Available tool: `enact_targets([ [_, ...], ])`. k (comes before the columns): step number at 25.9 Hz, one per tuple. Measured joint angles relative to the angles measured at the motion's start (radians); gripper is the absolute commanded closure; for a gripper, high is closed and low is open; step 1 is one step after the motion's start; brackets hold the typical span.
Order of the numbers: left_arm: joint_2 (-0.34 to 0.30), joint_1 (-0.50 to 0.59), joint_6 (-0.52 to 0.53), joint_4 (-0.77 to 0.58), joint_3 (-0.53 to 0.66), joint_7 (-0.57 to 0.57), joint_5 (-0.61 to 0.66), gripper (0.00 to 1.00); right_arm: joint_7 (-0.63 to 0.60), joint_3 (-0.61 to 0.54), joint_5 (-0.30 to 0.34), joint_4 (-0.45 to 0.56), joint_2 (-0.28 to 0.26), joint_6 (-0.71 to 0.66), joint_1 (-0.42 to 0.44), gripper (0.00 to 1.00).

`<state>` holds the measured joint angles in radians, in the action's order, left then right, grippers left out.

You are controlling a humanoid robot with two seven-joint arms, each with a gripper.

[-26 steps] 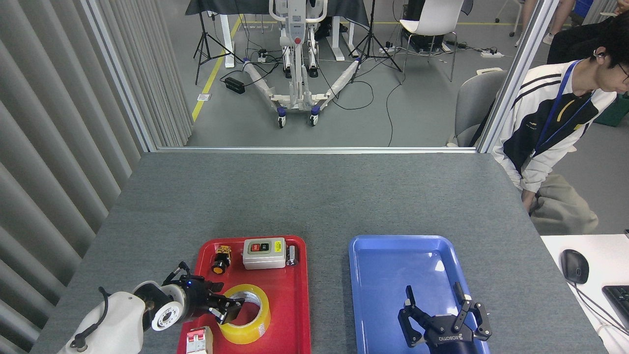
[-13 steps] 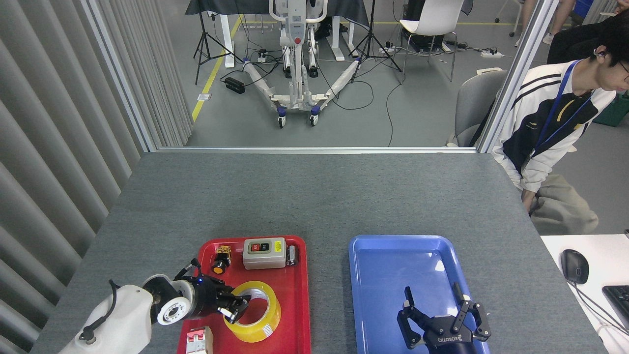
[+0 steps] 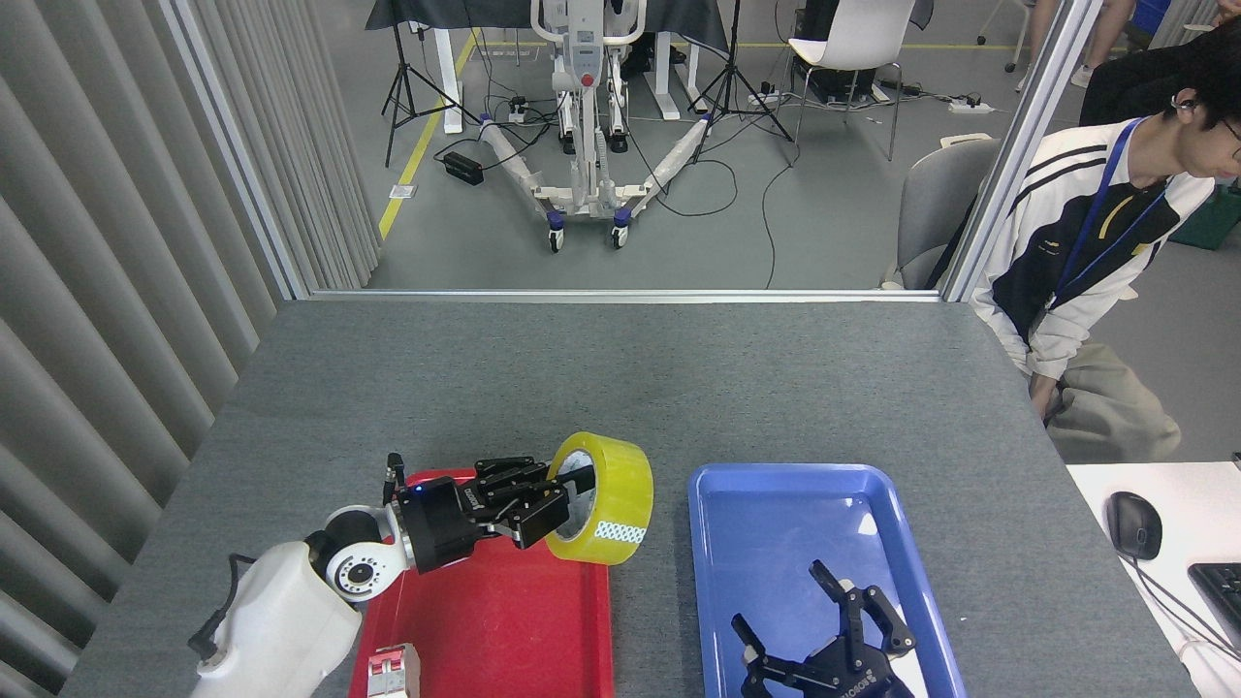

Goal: Place and move tape with both arms
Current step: 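Lift the tape roll with the left hand and carry it toward the blue tray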

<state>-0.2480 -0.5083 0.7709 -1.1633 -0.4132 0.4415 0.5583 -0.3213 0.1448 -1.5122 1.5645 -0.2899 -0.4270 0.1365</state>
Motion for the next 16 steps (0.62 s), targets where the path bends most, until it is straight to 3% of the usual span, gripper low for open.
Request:
enact_targets([
  [3,0.048,0.028,0.011,0.012,0.013,-0.019,-0.021,1.0,-0.031,-0.006,-0.005,0.013,-0.009,-0.145,0.0,0.0],
  [6,0.069,0.051,0.012,0.026,0.016,-0.042,-0.028,1.0,-0.044,-0.004,-0.006,0.026,-0.011,-0.205,-0.006,0.0],
  [16,0.083,0.095,0.014,0.019,-0.044,-0.062,-0.029,1.0,-0.056,0.079,-0.037,0.045,0.01,-0.178,-0.041,0.0],
])
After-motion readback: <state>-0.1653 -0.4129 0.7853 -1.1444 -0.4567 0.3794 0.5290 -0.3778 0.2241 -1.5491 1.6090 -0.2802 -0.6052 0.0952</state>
